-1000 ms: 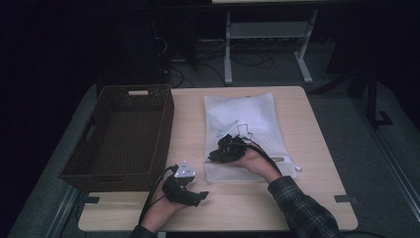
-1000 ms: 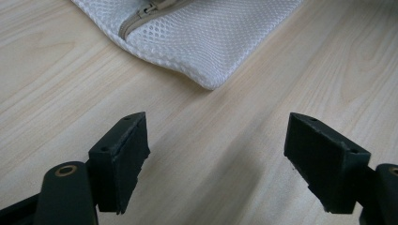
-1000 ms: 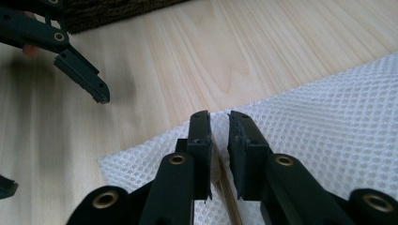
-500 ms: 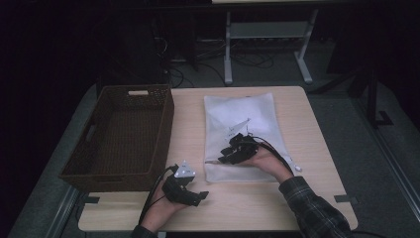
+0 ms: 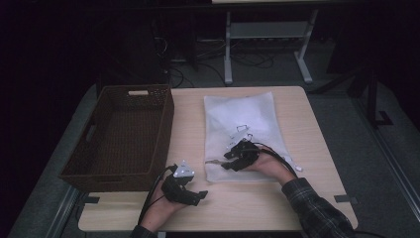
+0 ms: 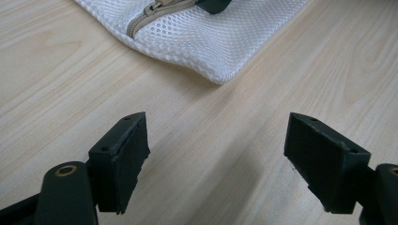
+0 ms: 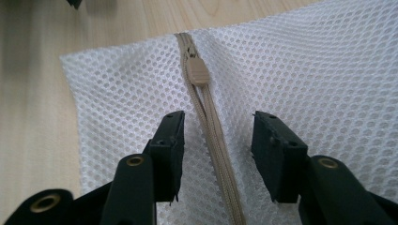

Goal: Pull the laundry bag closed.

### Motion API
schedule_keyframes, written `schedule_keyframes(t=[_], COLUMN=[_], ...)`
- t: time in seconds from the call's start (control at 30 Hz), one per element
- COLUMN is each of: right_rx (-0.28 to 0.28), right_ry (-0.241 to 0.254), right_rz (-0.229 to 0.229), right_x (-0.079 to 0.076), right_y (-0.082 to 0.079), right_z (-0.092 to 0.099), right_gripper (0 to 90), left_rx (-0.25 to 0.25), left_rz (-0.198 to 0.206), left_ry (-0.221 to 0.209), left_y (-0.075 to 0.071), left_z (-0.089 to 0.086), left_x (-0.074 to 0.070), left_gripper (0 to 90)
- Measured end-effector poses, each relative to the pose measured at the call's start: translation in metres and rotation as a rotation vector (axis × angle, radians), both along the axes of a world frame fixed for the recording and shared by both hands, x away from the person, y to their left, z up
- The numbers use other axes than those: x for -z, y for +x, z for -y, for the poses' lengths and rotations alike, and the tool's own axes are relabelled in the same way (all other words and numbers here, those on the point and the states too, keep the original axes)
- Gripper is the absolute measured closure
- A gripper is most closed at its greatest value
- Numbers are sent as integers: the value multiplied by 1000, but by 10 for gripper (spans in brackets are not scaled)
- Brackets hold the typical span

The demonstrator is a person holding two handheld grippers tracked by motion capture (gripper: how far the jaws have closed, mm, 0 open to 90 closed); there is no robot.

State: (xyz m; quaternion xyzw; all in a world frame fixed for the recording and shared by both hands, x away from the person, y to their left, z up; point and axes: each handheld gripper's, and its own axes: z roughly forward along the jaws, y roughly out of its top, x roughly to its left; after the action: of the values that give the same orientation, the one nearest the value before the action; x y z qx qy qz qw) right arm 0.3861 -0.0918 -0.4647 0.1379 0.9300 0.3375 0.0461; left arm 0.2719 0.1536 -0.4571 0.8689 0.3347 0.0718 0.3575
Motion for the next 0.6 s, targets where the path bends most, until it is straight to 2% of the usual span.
schedule_keyframes(t=[0.07,0.23,0.43,0.53,0.6], right_rx=[-3,3,25,33,41], right_ry=[8,63,89,87,77], right_rz=[3,25,40,43,43], right_x=[1,5,8,8,6], right_y=[-1,-5,-6,-6,-6], right_z=[1,6,9,9,7], right_gripper=[570,701,814,841,847], left_rx=[-1,-2,-9,-13,-22], left_rz=[0,0,2,6,8], left_ry=[-1,-2,-3,-7,-25], left_y=[0,0,1,2,3], left_z=[0,1,1,1,0], left_x=[0,0,0,-1,-3], left_gripper=[221,222,225,227,227])
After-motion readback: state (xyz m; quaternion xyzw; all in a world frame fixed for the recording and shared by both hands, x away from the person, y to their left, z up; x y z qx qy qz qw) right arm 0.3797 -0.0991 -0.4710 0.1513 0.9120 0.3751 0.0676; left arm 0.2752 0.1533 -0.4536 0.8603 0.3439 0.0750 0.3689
